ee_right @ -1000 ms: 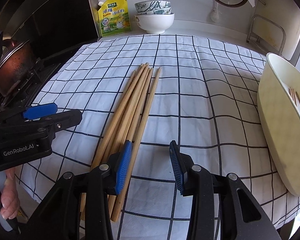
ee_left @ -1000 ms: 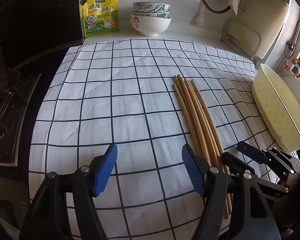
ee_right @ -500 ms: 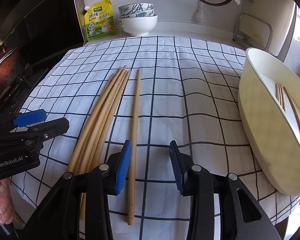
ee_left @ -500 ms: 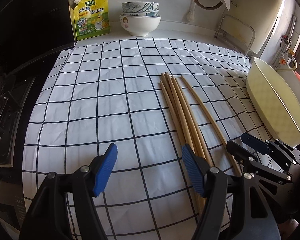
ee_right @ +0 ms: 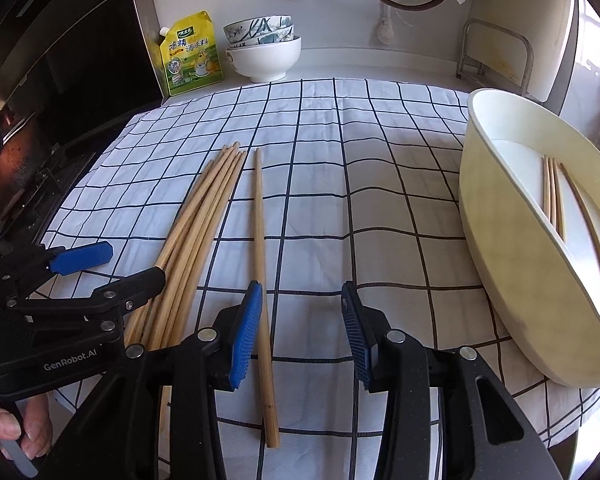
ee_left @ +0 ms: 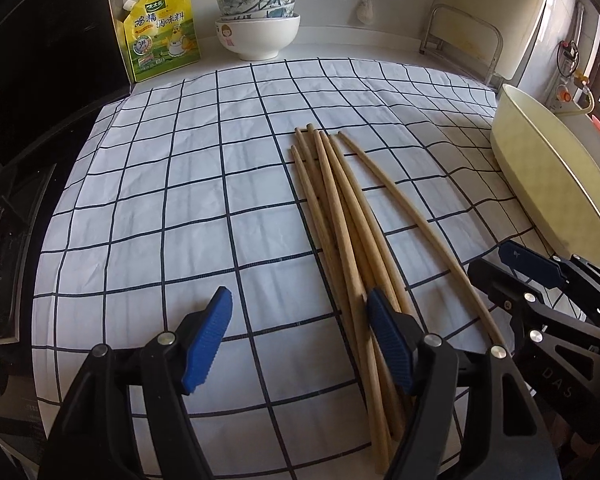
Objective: Organize utensils
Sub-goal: 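Spread the bundle with the left tool while the right tool separates one chopstick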
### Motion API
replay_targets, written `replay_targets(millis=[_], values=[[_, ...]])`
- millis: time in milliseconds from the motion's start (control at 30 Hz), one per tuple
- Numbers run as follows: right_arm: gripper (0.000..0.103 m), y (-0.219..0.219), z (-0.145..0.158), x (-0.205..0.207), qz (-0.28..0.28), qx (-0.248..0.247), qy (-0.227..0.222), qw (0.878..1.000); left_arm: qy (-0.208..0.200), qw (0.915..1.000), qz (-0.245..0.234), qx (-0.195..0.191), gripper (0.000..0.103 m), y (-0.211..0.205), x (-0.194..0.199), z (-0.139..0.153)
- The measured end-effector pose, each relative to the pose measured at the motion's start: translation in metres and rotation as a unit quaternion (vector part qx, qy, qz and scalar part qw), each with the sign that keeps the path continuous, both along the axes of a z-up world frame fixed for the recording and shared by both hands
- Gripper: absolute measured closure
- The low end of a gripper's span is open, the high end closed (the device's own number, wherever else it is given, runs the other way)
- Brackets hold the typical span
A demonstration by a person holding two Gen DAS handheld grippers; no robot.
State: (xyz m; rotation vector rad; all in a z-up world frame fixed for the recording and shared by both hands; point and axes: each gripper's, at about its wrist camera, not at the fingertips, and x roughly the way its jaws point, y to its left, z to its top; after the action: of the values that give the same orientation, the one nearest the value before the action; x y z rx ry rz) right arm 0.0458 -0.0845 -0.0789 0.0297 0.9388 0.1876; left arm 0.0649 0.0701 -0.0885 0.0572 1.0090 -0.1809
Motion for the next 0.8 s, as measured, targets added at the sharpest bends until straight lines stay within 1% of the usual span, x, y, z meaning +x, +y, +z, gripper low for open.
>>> replay_targets(millis=[600, 800], values=[[0.064, 0.009, -0.004, 0.007, 0.014, 0.001, -0.001, 1.0, 0.004, 0.9988, 0.044, -0.02, 0.034, 0.036, 0.006, -0.002], [0.064, 0.007, -0.004, 0.009, 0.012, 0.003, -0.001, 1.0, -0.004, 0.9974, 0.067, -0.027, 0.034, 0.056, 0.006, 0.002]])
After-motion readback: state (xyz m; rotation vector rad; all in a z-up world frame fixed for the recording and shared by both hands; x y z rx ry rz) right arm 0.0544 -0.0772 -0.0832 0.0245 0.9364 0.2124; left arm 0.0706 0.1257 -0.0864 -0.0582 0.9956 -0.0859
